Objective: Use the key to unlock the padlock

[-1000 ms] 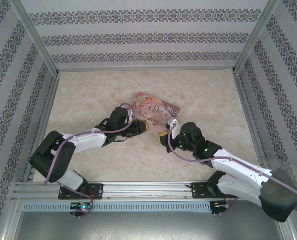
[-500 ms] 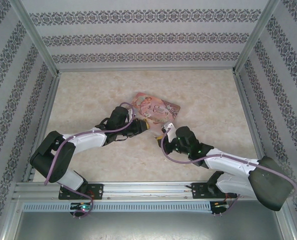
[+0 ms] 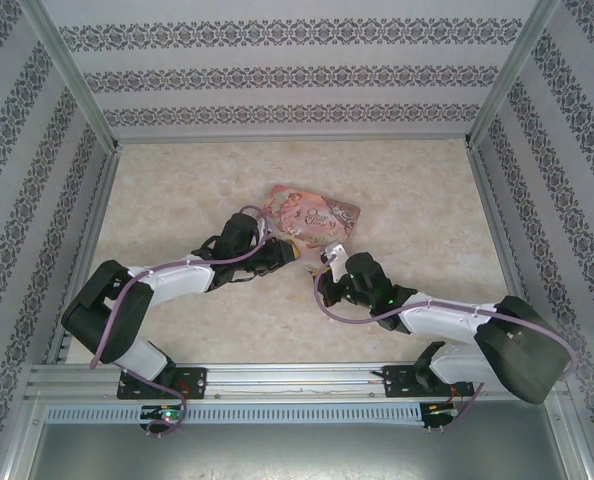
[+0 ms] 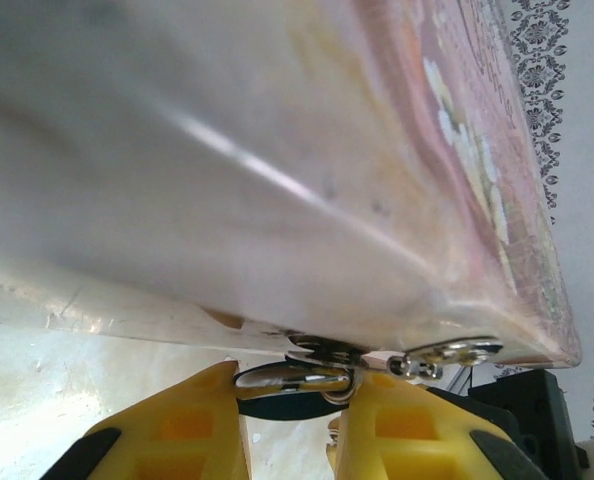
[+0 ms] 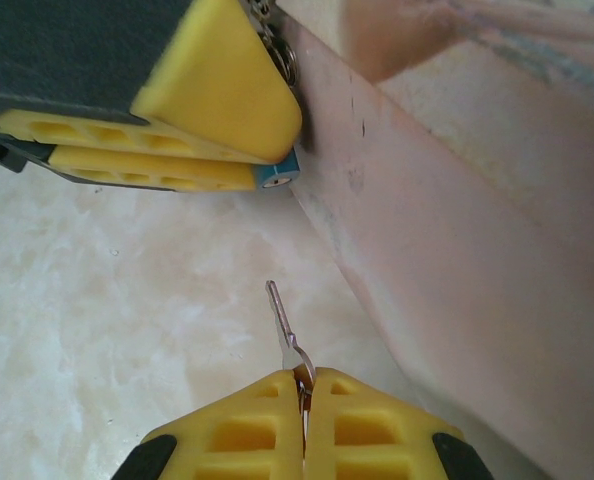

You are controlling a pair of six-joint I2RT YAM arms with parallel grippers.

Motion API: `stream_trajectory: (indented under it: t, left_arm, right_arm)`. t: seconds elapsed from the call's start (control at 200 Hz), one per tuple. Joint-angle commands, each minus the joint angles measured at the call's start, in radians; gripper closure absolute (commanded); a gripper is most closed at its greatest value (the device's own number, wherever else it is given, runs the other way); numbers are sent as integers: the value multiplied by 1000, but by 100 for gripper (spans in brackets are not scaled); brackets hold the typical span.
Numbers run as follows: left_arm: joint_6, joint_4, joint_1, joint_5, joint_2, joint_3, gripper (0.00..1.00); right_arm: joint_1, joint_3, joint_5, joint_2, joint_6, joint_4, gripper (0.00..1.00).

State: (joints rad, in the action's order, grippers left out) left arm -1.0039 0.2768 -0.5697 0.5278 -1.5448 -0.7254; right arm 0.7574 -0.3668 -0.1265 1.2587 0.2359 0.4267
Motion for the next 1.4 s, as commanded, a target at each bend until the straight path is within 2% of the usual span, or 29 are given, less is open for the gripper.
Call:
stream_trajectory:
  t: [0.0, 1.394]
  left_arm:
    - [-38, 81, -12, 44, -6, -34, 92]
    - [-62, 116, -13, 64, -32, -29, 92]
  right_arm:
    - [11, -32, 20, 16, 3, 56, 100]
    - [12, -87, 56, 129, 13, 101, 100]
